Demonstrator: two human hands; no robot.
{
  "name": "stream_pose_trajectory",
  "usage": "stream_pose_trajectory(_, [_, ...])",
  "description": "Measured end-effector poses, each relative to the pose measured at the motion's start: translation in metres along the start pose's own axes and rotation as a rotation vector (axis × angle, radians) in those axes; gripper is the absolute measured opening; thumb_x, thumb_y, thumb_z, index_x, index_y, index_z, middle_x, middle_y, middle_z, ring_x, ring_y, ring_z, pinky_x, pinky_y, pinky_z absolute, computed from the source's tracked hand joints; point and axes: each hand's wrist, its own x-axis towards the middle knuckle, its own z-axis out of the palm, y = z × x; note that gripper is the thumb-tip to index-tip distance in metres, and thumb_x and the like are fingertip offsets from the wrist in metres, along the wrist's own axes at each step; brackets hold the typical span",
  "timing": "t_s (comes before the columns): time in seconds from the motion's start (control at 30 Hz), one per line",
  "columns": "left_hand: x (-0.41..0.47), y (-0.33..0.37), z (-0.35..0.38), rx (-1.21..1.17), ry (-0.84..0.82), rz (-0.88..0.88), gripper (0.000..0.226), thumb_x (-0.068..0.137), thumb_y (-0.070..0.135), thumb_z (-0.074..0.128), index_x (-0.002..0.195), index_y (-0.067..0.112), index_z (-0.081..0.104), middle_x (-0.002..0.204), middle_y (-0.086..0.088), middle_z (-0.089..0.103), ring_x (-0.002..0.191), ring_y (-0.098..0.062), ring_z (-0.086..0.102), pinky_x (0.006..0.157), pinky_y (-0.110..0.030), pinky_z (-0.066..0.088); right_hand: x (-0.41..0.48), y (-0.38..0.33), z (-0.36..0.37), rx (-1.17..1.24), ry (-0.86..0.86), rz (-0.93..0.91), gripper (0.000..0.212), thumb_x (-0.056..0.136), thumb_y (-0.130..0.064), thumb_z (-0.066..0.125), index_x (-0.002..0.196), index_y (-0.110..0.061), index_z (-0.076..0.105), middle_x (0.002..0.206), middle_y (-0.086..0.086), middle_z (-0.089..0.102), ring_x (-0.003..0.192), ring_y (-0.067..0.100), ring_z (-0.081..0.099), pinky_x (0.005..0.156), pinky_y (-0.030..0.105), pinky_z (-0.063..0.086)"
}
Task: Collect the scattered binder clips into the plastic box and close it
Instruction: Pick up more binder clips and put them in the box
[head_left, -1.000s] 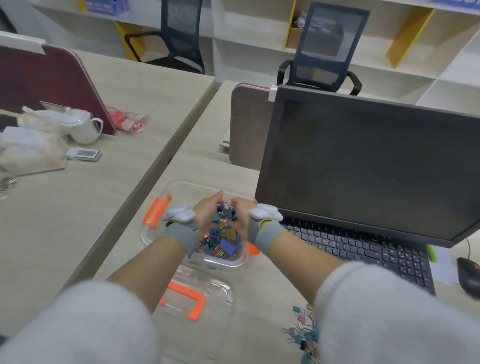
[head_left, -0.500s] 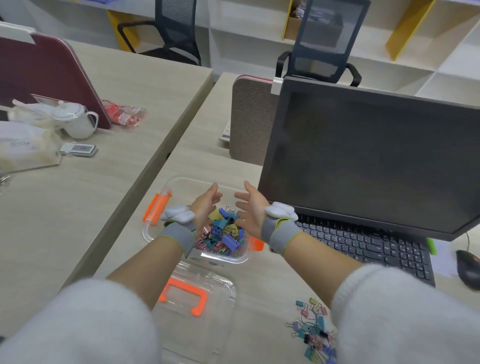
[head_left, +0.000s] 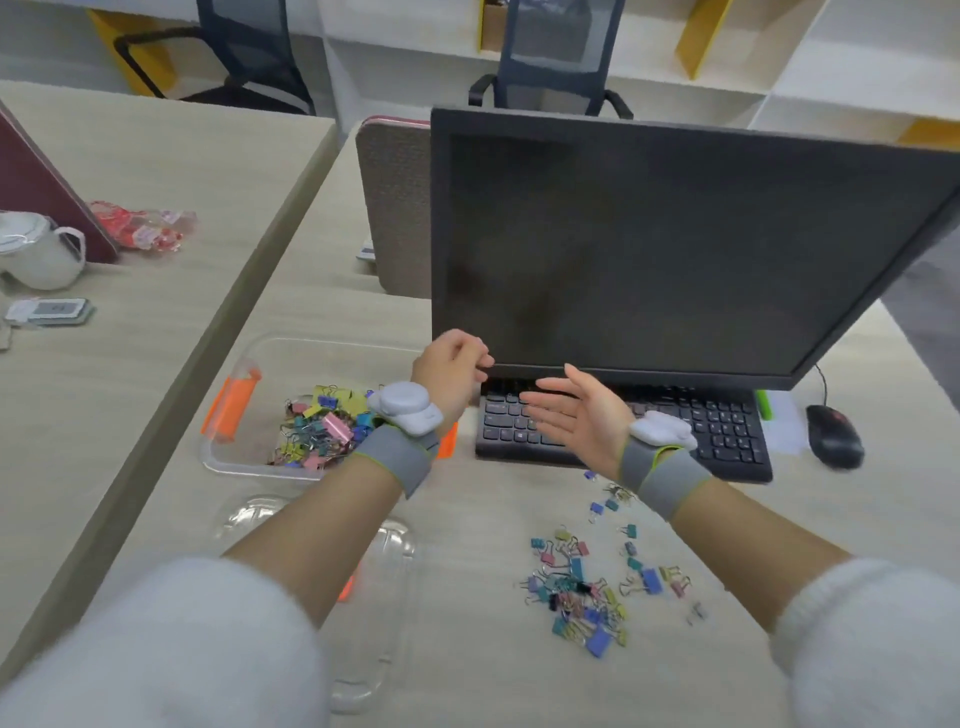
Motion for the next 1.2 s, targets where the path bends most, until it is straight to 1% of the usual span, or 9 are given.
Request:
stream_pose_trajectory(0.17, [-0.026,-0.006,0.063,0.105,-0.187,0.011,0.019,0.089,0.015,0.048,0.073,0.018,0.058,0.08,-0.003,0.068,0.064,-0.013,0.06,0.05,-0.011,0.041,-0.026,0.011,-0.081,-0.073,0.13,-0.037,0.049,0.098,-0.05,0.026,0.109,-0.014,0.058,0.113,0.008,0.065,0.104,0.022,0.06,0.098,0.037,0.041])
stream_pose_trajectory(0.27, [-0.034,-0.021,0.086,0.232,-0.265,0.043,0.018,0.091,0.017,0.047,0.083,0.012,0.062,0.084,-0.004,0.062,0.078,-0.02,0.054,0.067,-0.025,0.04,-0.04,0.014,-0.123,-0.119,0.221,-0.067,0.056,0.098,-0.051,0.018,0.114,-0.013,0.056,0.124,0.01,0.061,0.114,0.025,0.055,0.104,0.039,0.035])
stream_pose_trajectory(0.43, [-0.046,-0.047,0.129,0.476,-0.459,0.067,0.025,0.097,0.02,0.043,0.107,0.004,0.06,0.103,-0.008,0.061,0.094,-0.023,0.055,0.076,-0.025,0.036,-0.078,0.031,-0.196,-0.22,0.457,-0.03,0.063,0.099,-0.047,0.012,0.121,-0.008,0.056,0.136,0.01,0.052,0.128,0.026,0.042,0.109,0.043,0.023])
stream_pose_trajectory(0.57, [-0.051,-0.078,0.153,0.692,-0.506,0.092,0.029,0.096,0.02,0.044,0.118,0.006,0.058,0.126,-0.012,0.055,0.116,-0.029,0.05,0.092,-0.031,0.039,-0.107,0.066,-0.233,-0.311,0.656,-0.012,0.055,0.101,-0.042,0.016,0.105,-0.013,0.063,0.126,0.008,0.057,0.117,0.022,0.048,0.108,0.042,0.026])
stream_pose_trajectory(0.67, [-0.053,-0.101,0.161,0.883,-0.536,0.111,0.035,0.097,0.026,0.04,0.128,0.012,0.05,0.139,-0.011,0.041,0.126,-0.03,0.039,0.104,-0.035,0.033,-0.116,0.094,-0.244,-0.359,0.704,0.058,0.046,0.102,-0.032,0.024,0.116,-0.008,0.061,0.126,0.012,0.055,0.114,0.028,0.05,0.099,0.035,0.034])
stream_pose_trajectory(0.8, [-0.058,-0.119,0.168,1.091,-0.512,0.245,0.038,0.095,0.027,0.039,0.132,0.017,0.044,0.147,-0.008,0.031,0.13,-0.031,0.035,0.102,-0.036,0.036,-0.112,0.118,-0.238,-0.686,0.658,0.071,0.036,0.099,-0.011,0.036,0.133,-0.006,0.048,0.136,0.02,0.045,0.125,0.034,0.043,0.102,0.034,0.034])
stream_pose_trajectory(0.97, [-0.064,-0.127,0.18,1.152,-0.551,0.386,0.041,0.094,0.025,0.039,0.135,0.018,0.037,0.145,-0.005,0.034,0.131,-0.027,0.034,0.103,-0.037,0.033,-0.098,0.124,-0.222,-0.764,0.581,0.055,0.025,0.094,0.0,0.039,0.087,-0.01,0.062,0.109,0.014,0.042,0.097,0.021,0.048,0.075,0.016,0.029])
stream_pose_trajectory(1.07, [-0.072,-0.135,0.182,1.149,-0.635,0.458,0.042,0.097,0.024,0.036,0.138,0.015,0.036,0.142,-0.001,0.037,0.129,-0.023,0.034,0.105,-0.032,0.03,-0.094,0.126,-0.207,-0.878,0.489,0.027,0.032,0.095,0.0,0.04,0.119,-0.004,0.061,0.126,0.014,0.047,0.115,0.026,0.051,0.089,0.016,0.031])
stream_pose_trajectory(1.2, [-0.084,-0.14,0.178,0.981,-0.748,0.541,0.04,0.096,0.014,0.036,0.136,0.014,0.043,0.138,-0.002,0.045,0.125,-0.02,0.042,0.107,-0.026,0.025,-0.092,0.13,-0.192,-0.873,0.378,-0.028,0.035,0.091,0.006,0.04,0.117,-0.004,0.06,0.123,0.014,0.057,0.114,0.026,0.055,0.095,0.023,0.039])
